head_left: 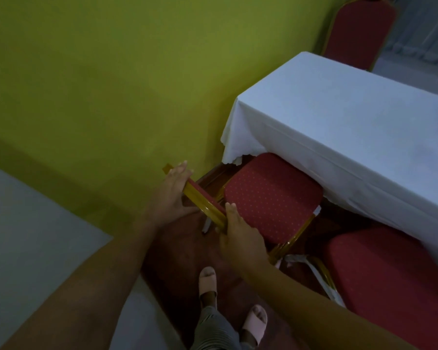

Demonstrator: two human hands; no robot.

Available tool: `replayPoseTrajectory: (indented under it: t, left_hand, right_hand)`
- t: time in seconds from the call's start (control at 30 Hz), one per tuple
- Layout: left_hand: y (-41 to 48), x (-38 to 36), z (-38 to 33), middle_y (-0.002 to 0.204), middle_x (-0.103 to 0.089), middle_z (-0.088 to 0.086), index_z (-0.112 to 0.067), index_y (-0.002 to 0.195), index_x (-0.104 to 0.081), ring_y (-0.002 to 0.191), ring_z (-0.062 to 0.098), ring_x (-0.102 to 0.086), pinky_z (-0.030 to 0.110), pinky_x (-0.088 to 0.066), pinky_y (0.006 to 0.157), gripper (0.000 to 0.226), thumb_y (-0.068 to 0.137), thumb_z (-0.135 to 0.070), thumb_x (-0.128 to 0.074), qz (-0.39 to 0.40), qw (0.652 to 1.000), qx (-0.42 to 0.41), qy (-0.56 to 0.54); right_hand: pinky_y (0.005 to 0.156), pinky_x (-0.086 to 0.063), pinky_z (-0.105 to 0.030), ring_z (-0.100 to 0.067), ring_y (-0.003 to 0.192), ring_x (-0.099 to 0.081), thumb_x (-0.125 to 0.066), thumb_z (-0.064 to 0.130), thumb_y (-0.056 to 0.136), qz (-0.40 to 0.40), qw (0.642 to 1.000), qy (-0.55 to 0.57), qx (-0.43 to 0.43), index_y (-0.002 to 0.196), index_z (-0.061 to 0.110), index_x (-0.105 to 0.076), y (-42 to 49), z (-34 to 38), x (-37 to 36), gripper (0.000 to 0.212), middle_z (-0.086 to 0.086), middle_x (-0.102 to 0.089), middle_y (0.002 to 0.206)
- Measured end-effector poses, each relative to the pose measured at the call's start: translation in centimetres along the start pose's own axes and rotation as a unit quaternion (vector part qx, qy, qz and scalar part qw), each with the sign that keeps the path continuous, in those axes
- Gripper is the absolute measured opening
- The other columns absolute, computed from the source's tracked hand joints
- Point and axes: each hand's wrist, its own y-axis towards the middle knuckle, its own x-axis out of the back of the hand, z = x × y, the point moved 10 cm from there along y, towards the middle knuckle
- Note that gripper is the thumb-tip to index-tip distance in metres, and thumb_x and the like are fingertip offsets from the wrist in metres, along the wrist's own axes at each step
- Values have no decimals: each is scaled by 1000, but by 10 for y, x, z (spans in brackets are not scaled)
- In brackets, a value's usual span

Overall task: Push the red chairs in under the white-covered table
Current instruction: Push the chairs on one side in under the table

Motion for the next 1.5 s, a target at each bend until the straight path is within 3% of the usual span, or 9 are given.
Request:
replayPoseTrajectory:
  t: [0.23, 0.4, 0.5, 0.6, 0.77, 0.9, 1.23, 1.4, 1.5]
  left_hand:
    - [5, -4, -7, 150, -28, 21, 3, 139, -34, 139, 31, -26, 48, -26, 112, 104, 59, -41, -86, 13, 1000, -13, -12]
    - [27, -9, -1, 150, -28, 21, -1, 141, -28, 140, 30, -25, 45, -21, 114, 103, 67, -65, -60, 27, 999, -14, -28]
    - [45, -12, -1, 151, -28, 19, -4, 144, -25, 141, 29, -25, 43, -20, 115, 107, 66, -67, -61, 31, 999, -10, -33]
    - [59, -15, -9, 149, -32, 18, -4, 143, -26, 139, 28, -28, 42, -20, 115, 108, 64, -63, -70, 25, 999, -19, -32]
    - [82, -24, -11, 146, -38, 18, -4, 137, -37, 138, 27, -32, 40, -20, 115, 99, 65, -66, -66, 14, 999, -24, -19]
    - [101, -30, -11, 147, -38, 17, -5, 136, -40, 139, 26, -31, 43, -22, 115, 97, 64, -61, -73, 8, 1000, -29, -7]
    - [141, -26, -23, 157, -13, 8, -12, 147, -23, 139, 25, -28, 43, -29, 109, 112, 61, -78, -53, 35, 997, -69, -16]
    - [167, -33, -32, 156, -22, 7, -13, 145, -28, 142, 22, -21, 40, -15, 116, 106, 64, -71, -63, 81, 990, -111, -3]
    - [176, -37, -33, 152, -31, 9, -11, 143, -32, 141, 24, -25, 38, -13, 116, 108, 62, -78, -55, 79, 989, -124, -6]
  right_hand:
    - [96, -46, -39, -22, 124, -52, -41, 35, 99, -26, 1000, 7, -6, 151, 18, -13, -6, -3, 6, 61, -2, -19, 159]
    - [89, -46, -36, -17, 120, -55, -43, 37, 96, -73, 997, 2, 11, 150, 21, -13, 9, -3, 23, 64, 2, -32, 154]
    - [91, -48, -35, -16, 124, -52, -47, 42, 94, -109, 993, -29, 38, 149, 20, -19, 23, -8, 34, 66, 0, -39, 150]
    - [90, -50, -34, -16, 123, -54, -47, 49, 93, -136, 986, -71, 59, 147, 19, -27, 36, -17, 42, 65, -1, -45, 146]
    - [87, -53, -37, -20, 118, -59, -56, 46, 90, -170, 977, -105, 78, 144, 15, -37, 53, -29, 58, 66, -5, -56, 136]
    - [91, -49, -36, -22, 124, -53, -56, 45, 91, -166, 977, -108, 82, 146, 16, -33, 67, -39, 70, 67, -6, -52, 140]
    - [92, -48, -34, -19, 133, -44, -54, 47, 91, -175, 972, -138, 76, 148, 18, -28, 94, -57, 85, 69, -2, -44, 147]
    - [96, -46, -34, -22, 130, -47, -46, 50, 90, -187, 970, -146, 59, 146, 16, -32, 102, -63, 95, 67, -4, -47, 145]
    - [101, -43, -37, -23, 130, -47, -45, 50, 89, -193, 968, -153, 53, 144, 12, -37, 107, -67, 100, 67, -7, -47, 144]
